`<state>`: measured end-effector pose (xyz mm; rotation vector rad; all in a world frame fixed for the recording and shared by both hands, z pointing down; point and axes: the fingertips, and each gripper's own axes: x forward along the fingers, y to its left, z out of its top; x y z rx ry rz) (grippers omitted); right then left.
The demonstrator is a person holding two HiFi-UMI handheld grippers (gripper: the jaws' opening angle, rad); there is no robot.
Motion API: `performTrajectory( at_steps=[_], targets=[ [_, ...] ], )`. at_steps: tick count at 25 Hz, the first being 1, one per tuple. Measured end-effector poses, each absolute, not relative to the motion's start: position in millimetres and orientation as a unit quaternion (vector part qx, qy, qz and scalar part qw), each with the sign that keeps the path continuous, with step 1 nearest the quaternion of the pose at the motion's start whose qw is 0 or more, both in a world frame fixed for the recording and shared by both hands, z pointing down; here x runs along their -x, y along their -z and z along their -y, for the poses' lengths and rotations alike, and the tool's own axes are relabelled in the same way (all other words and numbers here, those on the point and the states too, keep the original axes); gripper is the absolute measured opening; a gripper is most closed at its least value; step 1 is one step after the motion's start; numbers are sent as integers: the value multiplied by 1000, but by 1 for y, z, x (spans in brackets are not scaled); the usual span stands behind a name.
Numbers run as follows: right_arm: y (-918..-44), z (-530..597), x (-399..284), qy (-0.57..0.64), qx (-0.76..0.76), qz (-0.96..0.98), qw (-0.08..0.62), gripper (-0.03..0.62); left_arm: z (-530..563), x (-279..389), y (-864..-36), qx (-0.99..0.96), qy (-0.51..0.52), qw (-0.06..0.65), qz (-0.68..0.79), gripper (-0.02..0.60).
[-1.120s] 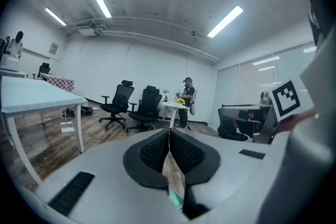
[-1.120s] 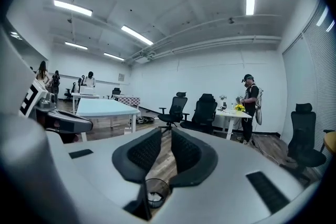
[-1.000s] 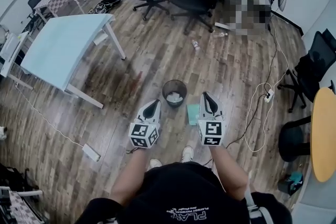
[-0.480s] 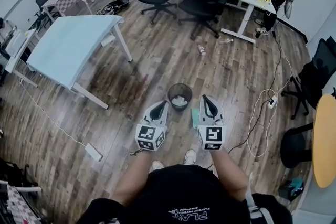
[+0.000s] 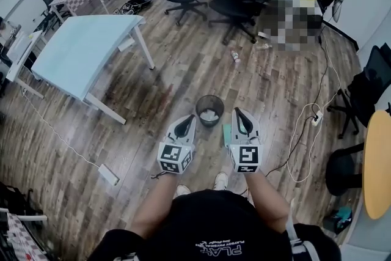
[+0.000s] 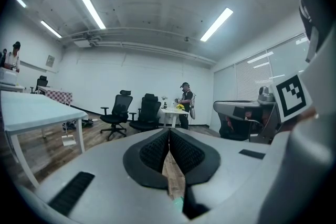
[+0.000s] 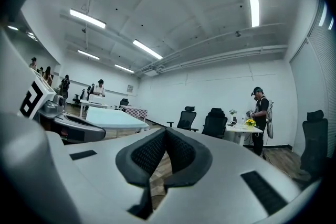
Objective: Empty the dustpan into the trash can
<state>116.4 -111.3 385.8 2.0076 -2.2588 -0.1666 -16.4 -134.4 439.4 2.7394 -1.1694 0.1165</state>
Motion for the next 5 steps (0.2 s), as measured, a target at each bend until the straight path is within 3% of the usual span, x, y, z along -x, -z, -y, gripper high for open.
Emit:
performTrajectory(
  at_steps=[5],
  targets=[
    [-378, 109, -111, 67, -660, 746, 55, 25, 132, 19, -435, -917, -36, 77, 390, 23]
  ],
)
